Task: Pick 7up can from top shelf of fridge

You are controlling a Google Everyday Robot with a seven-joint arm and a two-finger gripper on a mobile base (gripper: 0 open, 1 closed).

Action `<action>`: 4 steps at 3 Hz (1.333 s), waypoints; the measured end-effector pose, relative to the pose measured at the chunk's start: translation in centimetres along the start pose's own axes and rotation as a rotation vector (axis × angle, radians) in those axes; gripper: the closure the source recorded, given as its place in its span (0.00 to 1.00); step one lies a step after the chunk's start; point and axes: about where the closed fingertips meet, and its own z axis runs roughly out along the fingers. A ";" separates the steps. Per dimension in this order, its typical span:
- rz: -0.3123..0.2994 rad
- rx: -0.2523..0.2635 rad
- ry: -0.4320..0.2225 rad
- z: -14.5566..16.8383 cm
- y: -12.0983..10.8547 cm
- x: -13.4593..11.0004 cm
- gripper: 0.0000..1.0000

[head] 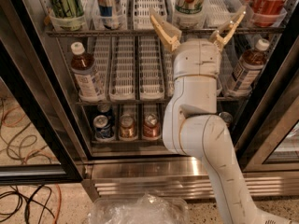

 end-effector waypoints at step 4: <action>0.013 -0.028 -0.072 1.7 1.4 0.0 0.00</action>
Offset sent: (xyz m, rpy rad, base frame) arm 0.0036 0.0039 -0.0012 0.0054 -0.0500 0.0124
